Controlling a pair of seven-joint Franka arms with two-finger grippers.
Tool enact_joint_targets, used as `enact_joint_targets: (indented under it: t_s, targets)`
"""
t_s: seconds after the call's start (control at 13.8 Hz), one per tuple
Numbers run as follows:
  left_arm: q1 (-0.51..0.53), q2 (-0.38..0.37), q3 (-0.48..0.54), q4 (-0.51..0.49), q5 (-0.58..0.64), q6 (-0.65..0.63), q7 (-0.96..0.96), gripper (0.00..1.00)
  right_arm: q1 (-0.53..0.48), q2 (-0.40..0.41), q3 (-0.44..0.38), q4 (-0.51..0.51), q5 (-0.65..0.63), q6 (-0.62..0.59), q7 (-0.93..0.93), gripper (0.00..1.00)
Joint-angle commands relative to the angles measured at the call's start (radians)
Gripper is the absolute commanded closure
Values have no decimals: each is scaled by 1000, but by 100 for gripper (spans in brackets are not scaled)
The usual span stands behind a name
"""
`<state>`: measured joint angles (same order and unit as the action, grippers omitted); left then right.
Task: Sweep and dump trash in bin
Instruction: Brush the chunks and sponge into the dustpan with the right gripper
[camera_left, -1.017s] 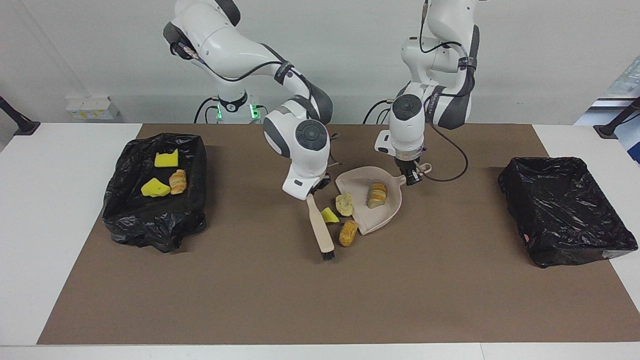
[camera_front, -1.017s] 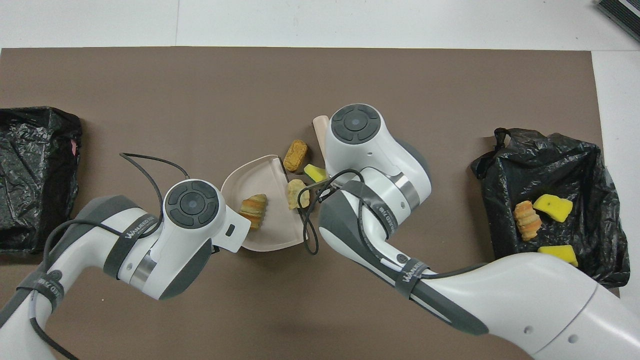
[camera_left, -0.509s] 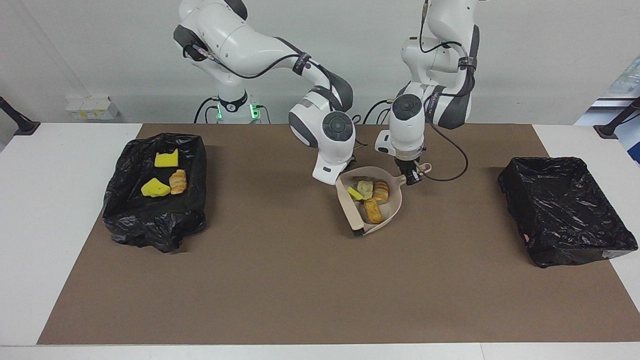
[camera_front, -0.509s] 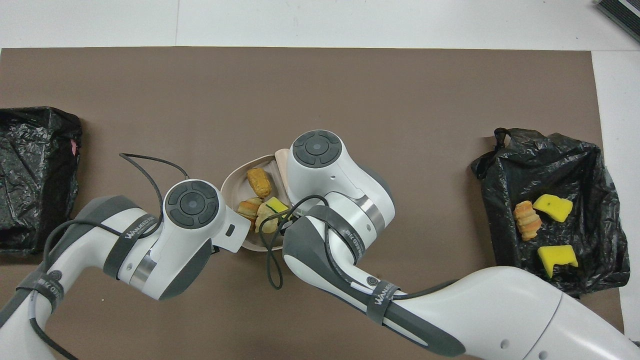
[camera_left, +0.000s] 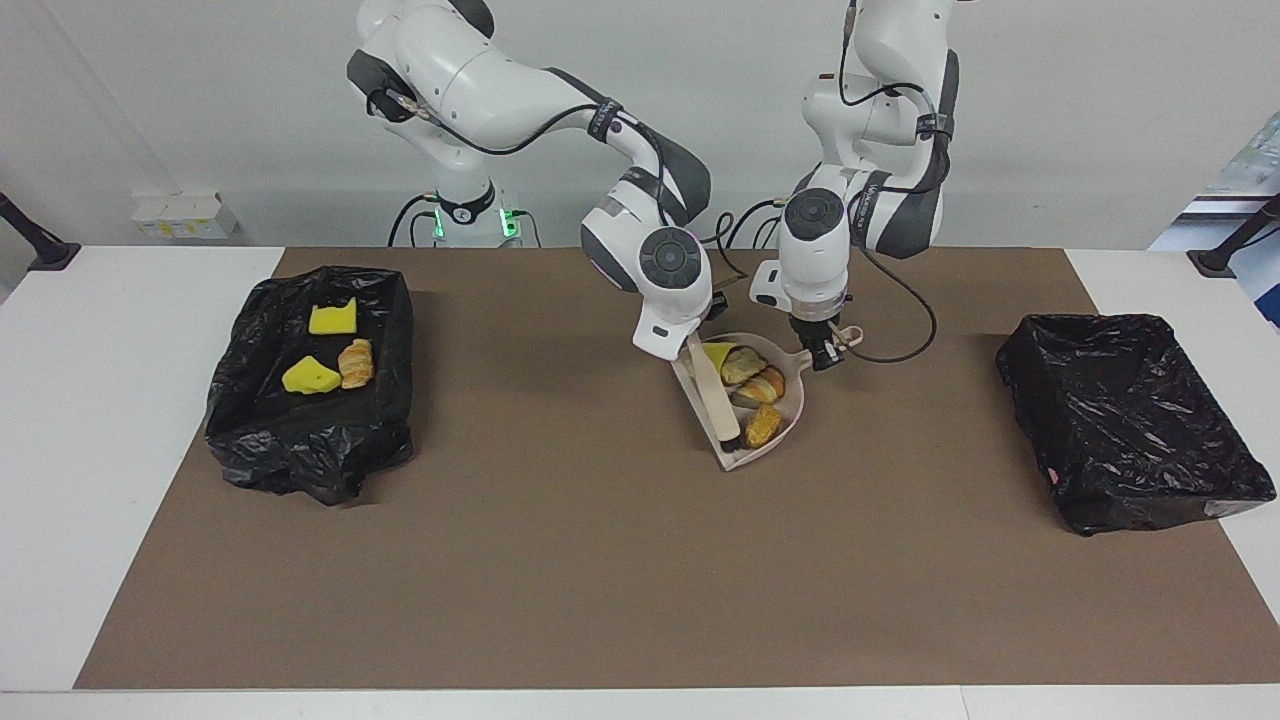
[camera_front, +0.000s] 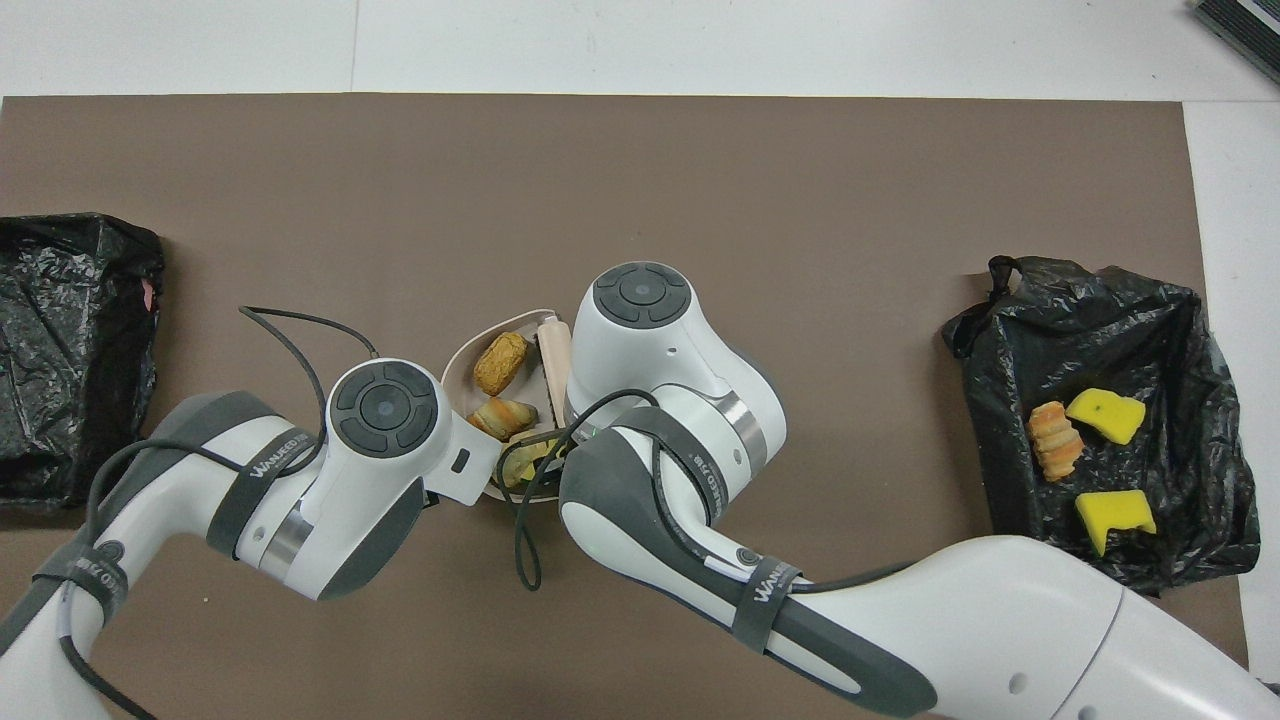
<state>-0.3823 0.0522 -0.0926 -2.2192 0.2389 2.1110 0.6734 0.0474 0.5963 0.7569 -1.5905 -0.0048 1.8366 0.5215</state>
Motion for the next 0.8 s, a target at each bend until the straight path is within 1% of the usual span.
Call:
enact_joint_targets:
  t_s: [0.0, 0.07, 0.22, 0.29, 0.51, 0.73]
  targets:
    - [6, -14, -1, -31, -7, 26, 17, 100, 37, -93, 7, -139, -61, 151, 97, 100]
    - [8, -12, -1, -31, -7, 43, 20, 100, 19, -113, 7, -182, -81, 186, 92, 100]
    - [11, -9, 1, -25, -9, 46, 84, 100, 5, -112, 7, -183, -160, 173, 74, 100]
    - [14, -9, 1, -24, -9, 46, 109, 100, -7, -109, 7, -171, -165, 164, 74, 100]
    - [25, -8, 1, -22, -9, 44, 138, 100, -49, -110, 15, -103, -147, 52, 72, 100]
    - [28, -6, -1, -19, -9, 40, 144, 100, -131, -112, 93, -46, -89, -54, 75, 100]
